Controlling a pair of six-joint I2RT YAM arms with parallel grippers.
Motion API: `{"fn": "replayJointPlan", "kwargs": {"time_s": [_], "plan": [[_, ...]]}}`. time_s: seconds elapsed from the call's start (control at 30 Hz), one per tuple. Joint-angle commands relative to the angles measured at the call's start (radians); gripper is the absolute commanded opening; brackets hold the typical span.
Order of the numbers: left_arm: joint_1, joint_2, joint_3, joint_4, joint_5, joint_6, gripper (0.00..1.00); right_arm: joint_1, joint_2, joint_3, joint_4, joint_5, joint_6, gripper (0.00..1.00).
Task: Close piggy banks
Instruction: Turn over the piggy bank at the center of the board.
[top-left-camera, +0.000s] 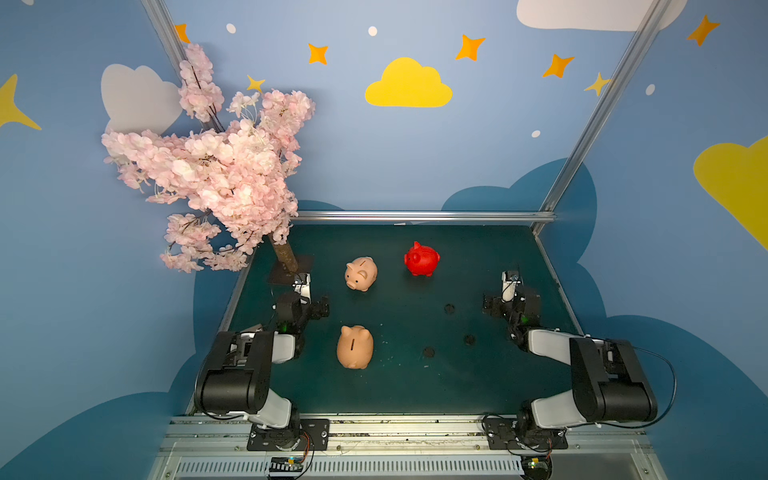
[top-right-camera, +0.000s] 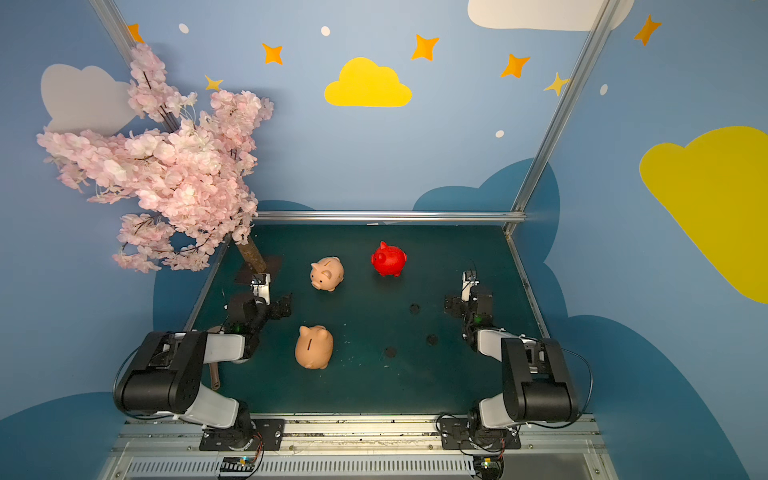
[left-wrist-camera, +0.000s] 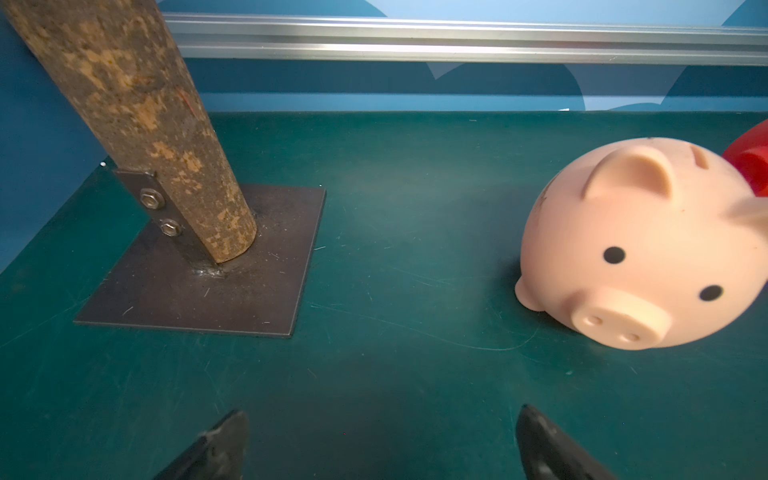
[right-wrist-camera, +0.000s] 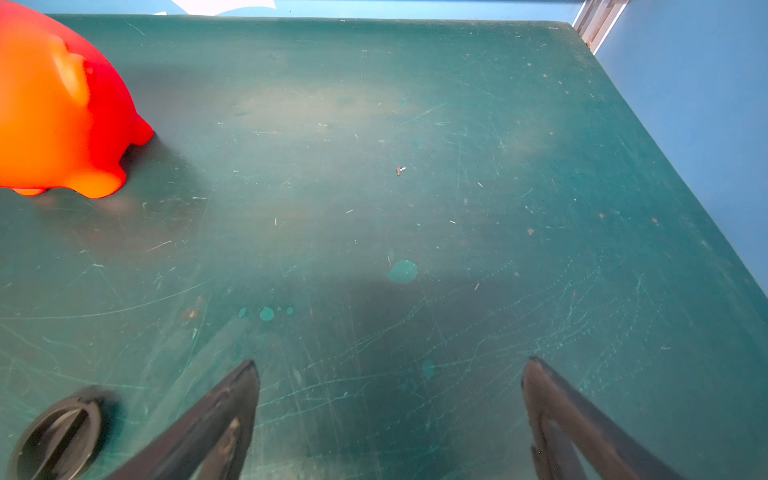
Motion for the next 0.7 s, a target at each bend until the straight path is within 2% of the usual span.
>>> {"fn": "replayJointPlan", "kwargs": {"time_s": [0.0, 0.17, 0.33, 0.5, 0.6, 0.67], "plan": [[0.002, 0.008, 0.021, 0.014, 0.012, -0.005, 0.99, 0.003, 0.009, 0.022, 0.024, -0.008, -0.006, 0.98], [0.001, -0.048, 0.018, -0.003, 0.044, 0.018, 0.99, 0.001, -0.003, 0.028, 0.014, -0.010, -0.002, 0.98], [-0.005, -0.217, 0.089, -0.254, -0.002, -0.003, 0.99, 0.002, -0.086, 0.204, -0.335, 0.006, 0.021, 0.98], [-0.039, -0.393, 0.092, -0.314, -0.073, -0.098, 0.99, 0.001, -0.128, 0.344, -0.550, -0.026, 0.091, 0.98], [-0.080, -0.478, 0.170, -0.492, -0.158, -0.221, 0.99, 0.001, -0.141, 0.425, -0.685, -0.082, 0.160, 0.97], [-0.104, -0.512, 0.243, -0.631, -0.165, -0.305, 0.99, 0.002, -0.148, 0.473, -0.759, -0.121, 0.280, 0.97]]}}
